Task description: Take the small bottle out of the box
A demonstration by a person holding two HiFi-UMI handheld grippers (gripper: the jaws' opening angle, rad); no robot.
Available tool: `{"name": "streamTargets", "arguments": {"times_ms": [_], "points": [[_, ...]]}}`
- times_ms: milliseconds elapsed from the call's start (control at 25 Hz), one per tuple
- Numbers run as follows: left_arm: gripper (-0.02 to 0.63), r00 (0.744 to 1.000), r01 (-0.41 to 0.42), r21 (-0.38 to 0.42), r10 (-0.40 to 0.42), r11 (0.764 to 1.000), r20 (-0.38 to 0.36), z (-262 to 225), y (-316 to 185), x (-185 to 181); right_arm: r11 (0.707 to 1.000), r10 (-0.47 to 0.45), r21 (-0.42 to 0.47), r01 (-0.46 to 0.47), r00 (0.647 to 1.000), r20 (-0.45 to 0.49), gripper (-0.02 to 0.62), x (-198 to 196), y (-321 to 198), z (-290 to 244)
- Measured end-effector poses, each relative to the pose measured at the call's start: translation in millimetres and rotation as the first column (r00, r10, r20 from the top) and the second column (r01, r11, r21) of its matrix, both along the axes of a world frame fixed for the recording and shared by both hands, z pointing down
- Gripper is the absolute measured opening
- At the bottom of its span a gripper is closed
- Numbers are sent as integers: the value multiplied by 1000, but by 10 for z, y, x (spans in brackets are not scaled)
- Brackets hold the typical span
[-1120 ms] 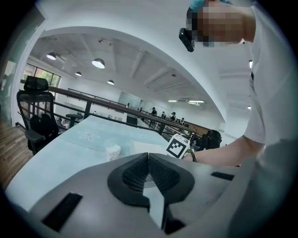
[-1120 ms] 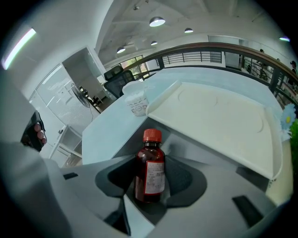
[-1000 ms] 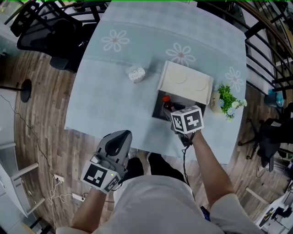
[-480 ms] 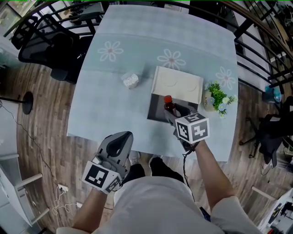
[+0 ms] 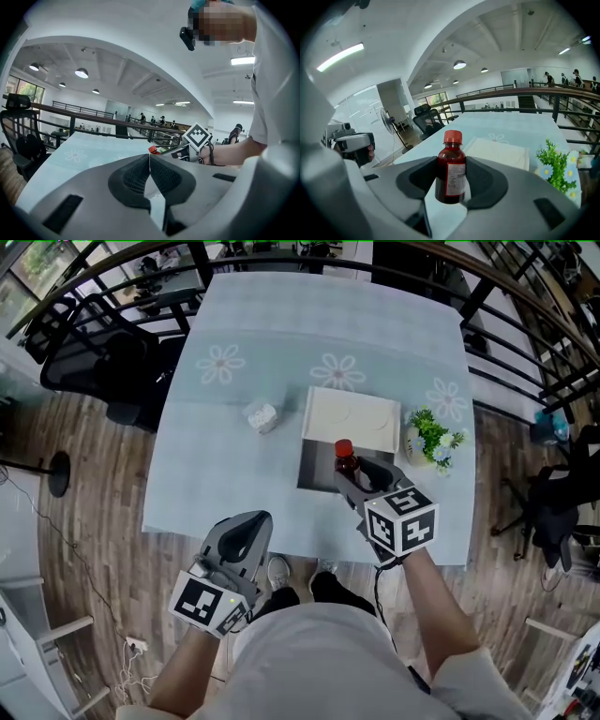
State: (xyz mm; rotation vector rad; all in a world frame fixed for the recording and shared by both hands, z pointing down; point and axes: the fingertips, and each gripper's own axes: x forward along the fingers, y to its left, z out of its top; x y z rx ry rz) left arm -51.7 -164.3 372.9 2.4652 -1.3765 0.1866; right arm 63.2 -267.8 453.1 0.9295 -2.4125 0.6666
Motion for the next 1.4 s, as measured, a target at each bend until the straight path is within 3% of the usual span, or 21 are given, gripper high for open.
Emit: {"name": "streamTargets", "arguments": {"times_ms": [640,1400], "points": [[21,998,-66,59,66,996,8,-272,347,15,982,43,181,-59,995,89,207,40,554,-686],[21,987,-159,95,160,983,-7,-442,463,36,949,132,267,-166,981,140,207,130,993,-971]]}}
